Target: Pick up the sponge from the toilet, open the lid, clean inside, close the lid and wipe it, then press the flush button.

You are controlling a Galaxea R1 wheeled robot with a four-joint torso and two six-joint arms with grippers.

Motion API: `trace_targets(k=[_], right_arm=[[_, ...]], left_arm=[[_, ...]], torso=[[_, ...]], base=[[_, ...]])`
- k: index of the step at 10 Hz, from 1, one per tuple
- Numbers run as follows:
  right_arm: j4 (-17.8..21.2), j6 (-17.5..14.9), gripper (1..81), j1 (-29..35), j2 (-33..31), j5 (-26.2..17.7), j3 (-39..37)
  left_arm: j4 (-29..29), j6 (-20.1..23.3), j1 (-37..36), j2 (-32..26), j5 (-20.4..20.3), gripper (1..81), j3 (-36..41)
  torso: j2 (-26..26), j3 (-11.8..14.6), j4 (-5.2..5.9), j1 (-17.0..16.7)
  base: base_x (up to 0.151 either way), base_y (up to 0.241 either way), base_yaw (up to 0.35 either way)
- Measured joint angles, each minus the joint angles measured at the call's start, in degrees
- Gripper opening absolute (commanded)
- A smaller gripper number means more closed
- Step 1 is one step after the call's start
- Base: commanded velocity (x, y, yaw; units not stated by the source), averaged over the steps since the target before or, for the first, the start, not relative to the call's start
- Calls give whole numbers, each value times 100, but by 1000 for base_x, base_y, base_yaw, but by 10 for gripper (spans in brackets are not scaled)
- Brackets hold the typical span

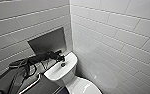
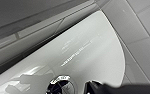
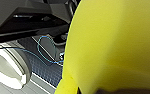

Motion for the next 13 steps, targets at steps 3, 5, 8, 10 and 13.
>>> trace_targets(k=[3,5,8,10,13], right_arm=[[0,0,10,0,0,0,0],[0,0,10,0,0,-5,0],[-2,0,10,-2,13,-16,0],[-5,0,10,-2,43,-17,0],[-7,-24,10,0,127,-13,-88]], left_arm=[[141,20,102,226,-16,10,-441],[223,41,205,226,-39,10,-510],[282,66,354,195,-74,10,-586],[286,78,383,196,-127,10,-592],[304,83,397,308,-197,10,-680]], torso=[[0,0,0,0],[0,0,0,0],[0,0,0,0],[0,0,0,0],[0,0,0,0]], base=[[0,0,0],[0,0,0],[0,0,0],[0,0,0],[0,0,0]])
